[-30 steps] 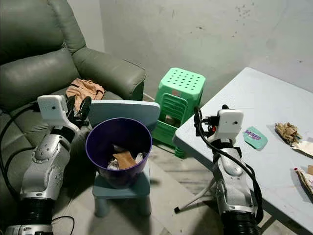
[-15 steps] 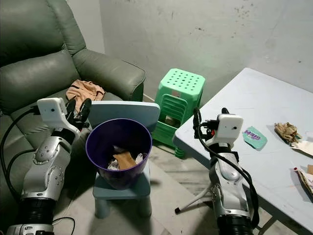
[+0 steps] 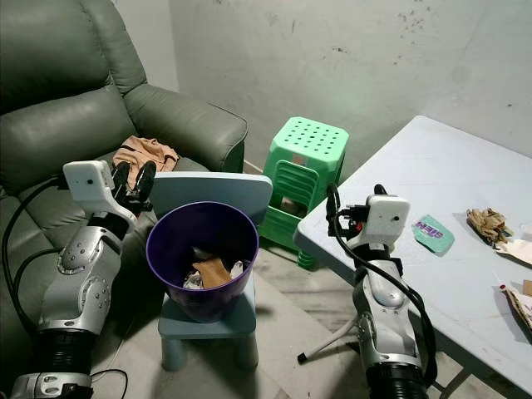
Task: Picking trash to rubbish bin
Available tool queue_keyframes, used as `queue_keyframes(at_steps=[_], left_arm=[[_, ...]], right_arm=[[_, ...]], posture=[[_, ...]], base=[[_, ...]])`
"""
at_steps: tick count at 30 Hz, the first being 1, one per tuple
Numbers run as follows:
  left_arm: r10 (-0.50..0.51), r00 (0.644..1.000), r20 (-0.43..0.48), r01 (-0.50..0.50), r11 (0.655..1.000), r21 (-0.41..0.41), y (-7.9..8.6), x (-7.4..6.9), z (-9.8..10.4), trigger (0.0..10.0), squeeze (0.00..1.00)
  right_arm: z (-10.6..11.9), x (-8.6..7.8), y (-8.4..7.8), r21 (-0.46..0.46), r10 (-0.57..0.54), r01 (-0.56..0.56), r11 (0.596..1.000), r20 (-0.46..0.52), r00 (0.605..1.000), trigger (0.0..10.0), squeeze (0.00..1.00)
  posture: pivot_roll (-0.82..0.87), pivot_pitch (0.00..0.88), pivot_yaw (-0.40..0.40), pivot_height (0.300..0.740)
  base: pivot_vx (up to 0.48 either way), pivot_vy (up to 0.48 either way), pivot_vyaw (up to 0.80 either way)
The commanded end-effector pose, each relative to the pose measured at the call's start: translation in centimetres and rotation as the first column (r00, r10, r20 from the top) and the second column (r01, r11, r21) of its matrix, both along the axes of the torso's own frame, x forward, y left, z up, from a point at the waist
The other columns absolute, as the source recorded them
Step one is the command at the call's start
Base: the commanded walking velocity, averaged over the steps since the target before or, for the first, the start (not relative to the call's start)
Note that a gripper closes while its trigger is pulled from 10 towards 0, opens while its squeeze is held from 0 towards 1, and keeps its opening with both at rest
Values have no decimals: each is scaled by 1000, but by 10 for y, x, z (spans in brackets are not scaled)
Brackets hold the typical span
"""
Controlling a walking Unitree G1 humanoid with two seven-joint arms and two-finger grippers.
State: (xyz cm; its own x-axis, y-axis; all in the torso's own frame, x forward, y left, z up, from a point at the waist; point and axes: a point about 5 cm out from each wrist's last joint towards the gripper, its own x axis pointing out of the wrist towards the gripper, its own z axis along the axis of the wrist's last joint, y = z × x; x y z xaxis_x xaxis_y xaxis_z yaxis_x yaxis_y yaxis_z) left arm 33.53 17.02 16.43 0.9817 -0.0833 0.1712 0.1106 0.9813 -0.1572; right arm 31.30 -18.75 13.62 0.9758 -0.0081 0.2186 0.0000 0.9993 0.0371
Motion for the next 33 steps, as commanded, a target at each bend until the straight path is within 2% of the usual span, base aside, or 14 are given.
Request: queue_keyframes(at_steps=[1,33], left_arm=[[-15,1000,9,14,1000,12,-3,3,2,10000,0],[-56,998,23,55,998,25,-12,10,3,10000,0]], right_arm=[[3,2,-2,-4,-5,5,1000,10,1000,10000,0],[-5,0,-1,-28,-14,13,1000,-21,1000,10000,0]], posture=[[35,0,-58,740],[16,0,-48,740]], base=[[0,0,0],[0,0,0]])
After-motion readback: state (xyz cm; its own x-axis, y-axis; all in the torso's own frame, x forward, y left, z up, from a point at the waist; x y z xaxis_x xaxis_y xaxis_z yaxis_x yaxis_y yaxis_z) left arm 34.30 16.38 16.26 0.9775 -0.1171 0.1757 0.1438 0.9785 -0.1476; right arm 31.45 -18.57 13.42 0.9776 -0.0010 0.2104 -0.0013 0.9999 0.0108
